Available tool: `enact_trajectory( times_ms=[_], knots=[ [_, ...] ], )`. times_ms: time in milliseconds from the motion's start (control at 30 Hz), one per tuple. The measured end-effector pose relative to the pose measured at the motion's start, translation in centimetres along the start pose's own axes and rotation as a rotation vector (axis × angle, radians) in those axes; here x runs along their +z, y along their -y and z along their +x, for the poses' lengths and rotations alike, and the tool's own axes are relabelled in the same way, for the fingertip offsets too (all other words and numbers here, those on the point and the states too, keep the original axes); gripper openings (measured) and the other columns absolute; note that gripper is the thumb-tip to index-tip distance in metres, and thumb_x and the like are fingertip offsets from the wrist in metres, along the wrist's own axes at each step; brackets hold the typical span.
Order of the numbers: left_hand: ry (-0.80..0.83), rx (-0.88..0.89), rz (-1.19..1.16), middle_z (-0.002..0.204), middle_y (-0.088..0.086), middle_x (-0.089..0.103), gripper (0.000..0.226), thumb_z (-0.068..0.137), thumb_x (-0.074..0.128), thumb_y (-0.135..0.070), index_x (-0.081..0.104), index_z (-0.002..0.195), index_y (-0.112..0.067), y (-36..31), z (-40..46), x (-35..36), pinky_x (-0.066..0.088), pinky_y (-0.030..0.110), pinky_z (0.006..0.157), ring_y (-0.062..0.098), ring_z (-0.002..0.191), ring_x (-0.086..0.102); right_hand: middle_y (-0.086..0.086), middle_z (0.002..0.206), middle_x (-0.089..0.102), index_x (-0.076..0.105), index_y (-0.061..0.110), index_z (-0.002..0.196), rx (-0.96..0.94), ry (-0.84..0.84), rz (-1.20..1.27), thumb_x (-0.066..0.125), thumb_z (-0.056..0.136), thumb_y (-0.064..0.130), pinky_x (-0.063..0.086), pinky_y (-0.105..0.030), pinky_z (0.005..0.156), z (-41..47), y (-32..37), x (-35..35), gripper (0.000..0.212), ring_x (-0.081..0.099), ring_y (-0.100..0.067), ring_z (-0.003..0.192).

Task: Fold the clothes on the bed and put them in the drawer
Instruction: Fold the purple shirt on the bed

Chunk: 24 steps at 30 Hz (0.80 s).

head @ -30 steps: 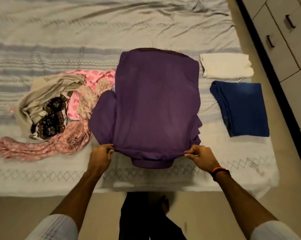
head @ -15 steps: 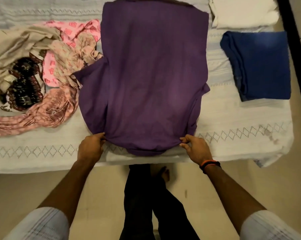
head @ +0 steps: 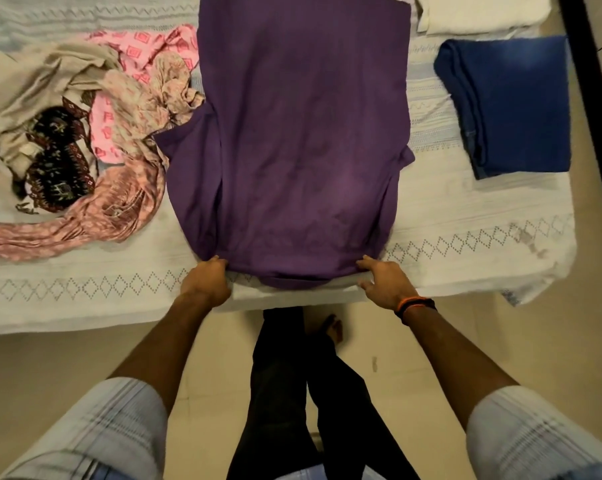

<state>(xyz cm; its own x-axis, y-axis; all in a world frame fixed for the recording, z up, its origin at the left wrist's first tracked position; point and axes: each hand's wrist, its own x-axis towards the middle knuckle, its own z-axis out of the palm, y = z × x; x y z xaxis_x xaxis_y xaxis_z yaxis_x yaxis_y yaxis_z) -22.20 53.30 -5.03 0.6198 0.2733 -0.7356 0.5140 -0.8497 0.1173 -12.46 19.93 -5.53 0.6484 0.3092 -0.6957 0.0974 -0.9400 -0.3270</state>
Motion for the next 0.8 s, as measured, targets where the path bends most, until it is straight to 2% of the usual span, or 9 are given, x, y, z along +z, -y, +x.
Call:
enact_trajectory(
  times_ms=[67,167,333,600,800],
  knots=[
    [-0.031,-0.004,-0.082,0.123,0.016,0.063,0.039,0.084,0.060,-0.016,0.059,0.123,-0.011,-1.4,-1.3,-0.6,0.049,0.044,0.095,0.038,0.112,0.059,-0.010,0.140,0.056,0.055,0.015,0.138,0.008,-0.050,0.106,0.063,0.088,0.013,0.037,-0.033,0.110,-1.1,0.8,-0.8,0.051,0.051,-0.030,0.130],
    [-0.055,0.013,-0.168,0.125,0.017,0.063,0.043,0.086,0.063,-0.023,0.058,0.126,-0.010,-3.9,-3.1,-1.6,0.048,0.043,0.097,0.039,0.115,0.057,-0.014,0.128,0.064,0.060,0.017,0.133,0.016,-0.129,0.213,0.067,0.087,0.018,0.043,-0.035,0.106,-2.6,1.8,-2.3,0.046,0.056,-0.032,0.122],
    [-0.104,0.081,-0.260,0.138,0.013,0.056,0.053,0.092,0.063,-0.029,0.051,0.139,-0.009,-8.8,-6.7,-3.3,0.039,0.037,0.107,0.032,0.130,0.049,-0.011,0.128,0.064,0.063,0.019,0.127,0.019,-0.177,0.295,0.070,0.087,0.025,0.044,-0.032,0.104,-5.2,2.7,-4.6,0.041,0.058,-0.027,0.119],
    [-0.152,0.109,-0.342,0.137,0.011,0.056,0.055,0.090,0.067,-0.033,0.051,0.138,-0.012,-13.8,-9.9,-4.4,0.042,0.034,0.106,0.028,0.126,0.053,-0.008,0.122,0.067,0.065,0.013,0.123,0.004,-0.260,0.443,0.072,0.087,0.020,0.044,-0.025,0.100,-8.4,2.0,-7.4,0.037,0.063,-0.021,0.112],
    [-0.169,0.145,-0.364,0.135,0.010,0.058,0.054,0.089,0.068,-0.033,0.053,0.136,-0.011,-16.4,-9.5,-4.9,0.042,0.034,0.105,0.028,0.125,0.054,-0.006,0.117,0.068,0.063,0.010,0.121,0.013,-0.281,0.505,0.073,0.086,0.018,0.047,-0.026,0.095,-7.8,0.7,-10.0,0.037,0.064,-0.019,0.104]
  ],
)
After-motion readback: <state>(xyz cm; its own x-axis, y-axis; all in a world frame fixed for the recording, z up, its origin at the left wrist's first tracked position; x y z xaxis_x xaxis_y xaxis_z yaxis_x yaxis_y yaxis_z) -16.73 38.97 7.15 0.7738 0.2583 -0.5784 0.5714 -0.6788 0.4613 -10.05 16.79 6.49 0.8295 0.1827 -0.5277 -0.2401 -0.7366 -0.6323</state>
